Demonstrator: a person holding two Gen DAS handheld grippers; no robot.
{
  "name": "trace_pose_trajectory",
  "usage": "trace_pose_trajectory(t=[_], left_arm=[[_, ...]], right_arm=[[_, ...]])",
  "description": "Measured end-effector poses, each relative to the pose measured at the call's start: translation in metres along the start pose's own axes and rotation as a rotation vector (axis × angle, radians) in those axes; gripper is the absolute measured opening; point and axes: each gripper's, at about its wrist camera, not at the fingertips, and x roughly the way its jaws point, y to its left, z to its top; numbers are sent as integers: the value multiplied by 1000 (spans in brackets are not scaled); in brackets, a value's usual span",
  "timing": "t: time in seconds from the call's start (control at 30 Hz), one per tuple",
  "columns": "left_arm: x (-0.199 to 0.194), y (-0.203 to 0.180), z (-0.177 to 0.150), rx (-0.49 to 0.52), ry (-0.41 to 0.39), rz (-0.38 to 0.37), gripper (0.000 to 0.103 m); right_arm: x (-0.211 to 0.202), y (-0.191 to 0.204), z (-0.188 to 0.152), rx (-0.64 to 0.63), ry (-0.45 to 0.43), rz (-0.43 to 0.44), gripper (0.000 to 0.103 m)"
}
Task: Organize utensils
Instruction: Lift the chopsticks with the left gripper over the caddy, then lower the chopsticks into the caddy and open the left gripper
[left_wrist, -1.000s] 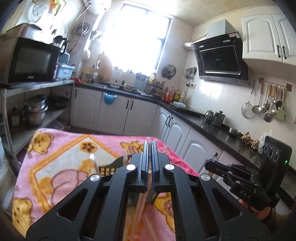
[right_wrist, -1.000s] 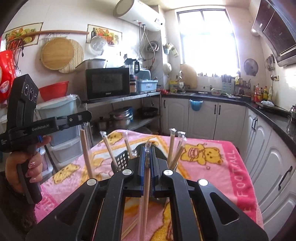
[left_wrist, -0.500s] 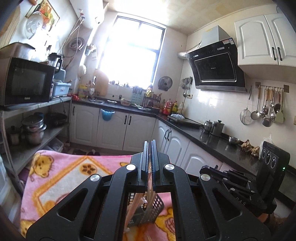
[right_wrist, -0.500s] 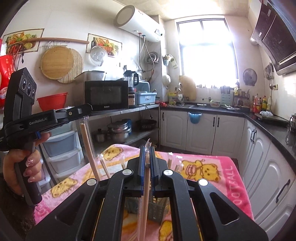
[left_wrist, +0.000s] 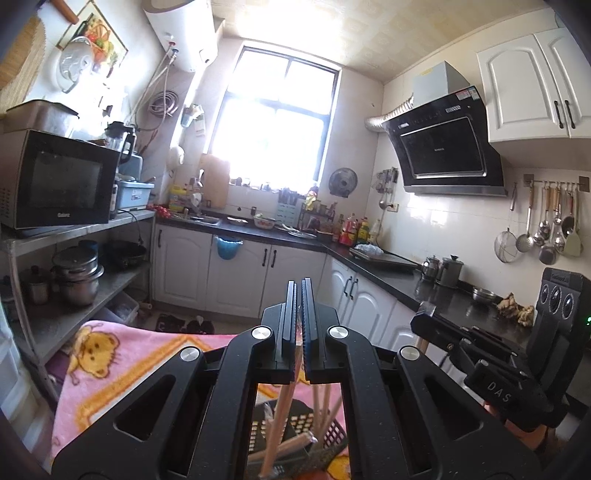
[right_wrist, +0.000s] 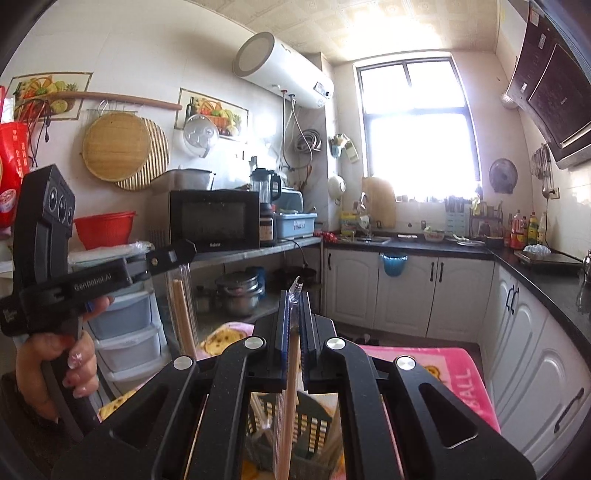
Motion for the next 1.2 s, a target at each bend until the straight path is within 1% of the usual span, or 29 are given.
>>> trace_pose_trajectory(t=[0.33,0.5,0.67,0.9,1.2], left_arm=[[12,13,0,-15,-42,29,1],[19,17,-4,-26,-51,33,1],[29,22,-10,-30,-55,40,1],[43,24,-23,-20,-34,48,1],[64,30,-49,-28,14,49,1]], right_arm=[[33,-2,11,2,-29,2,5],[44,-5,8,7,-51,-10,5],[61,-2,5,-12,-54,-11,5],[78,3,-10,-5,-47,10,5],[95,7,-36,-7,10,8,5]])
